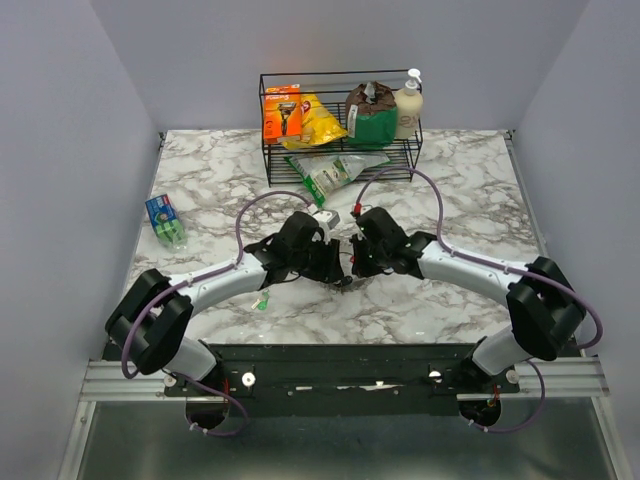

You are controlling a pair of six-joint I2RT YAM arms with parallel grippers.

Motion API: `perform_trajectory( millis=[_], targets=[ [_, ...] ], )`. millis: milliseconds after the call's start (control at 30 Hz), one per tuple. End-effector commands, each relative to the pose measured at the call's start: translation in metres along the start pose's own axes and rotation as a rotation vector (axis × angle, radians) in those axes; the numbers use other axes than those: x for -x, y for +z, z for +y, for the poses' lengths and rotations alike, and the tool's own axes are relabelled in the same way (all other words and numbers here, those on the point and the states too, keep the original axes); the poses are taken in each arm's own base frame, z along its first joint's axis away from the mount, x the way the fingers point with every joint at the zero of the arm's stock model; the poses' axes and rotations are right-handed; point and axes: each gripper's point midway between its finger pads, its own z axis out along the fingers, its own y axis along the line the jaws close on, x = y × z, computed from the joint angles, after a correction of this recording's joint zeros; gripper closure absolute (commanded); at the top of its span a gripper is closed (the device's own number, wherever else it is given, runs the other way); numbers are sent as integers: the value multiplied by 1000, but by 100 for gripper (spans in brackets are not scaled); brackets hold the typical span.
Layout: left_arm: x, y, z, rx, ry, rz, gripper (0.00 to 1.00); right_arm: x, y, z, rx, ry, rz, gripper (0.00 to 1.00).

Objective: Put the keys on the keyring

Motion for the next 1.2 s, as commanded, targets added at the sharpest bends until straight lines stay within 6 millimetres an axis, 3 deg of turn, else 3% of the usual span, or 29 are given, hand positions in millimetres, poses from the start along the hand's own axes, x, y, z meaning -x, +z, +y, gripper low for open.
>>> perform_trajectory(
  millis=[0, 500, 767, 1000, 1167],
  targets=[
    [7, -6, -21, -72, 84, -40, 44, 7, -5, -8, -15, -1, -46, 95],
    [-27, 13, -48, -96, 106, 21, 54, 14, 14, -67, -32, 155, -18, 95],
    [-4, 27, -55, -74, 109, -33, 55, 11, 32, -94, -123, 174, 20, 95],
    [3, 23, -35, 51, 99, -40, 53, 10, 39, -95, -127, 160, 48, 95],
    [11, 19, -13, 133, 49, -66, 52, -5, 46, -93, -101, 147, 121, 95]
  ],
)
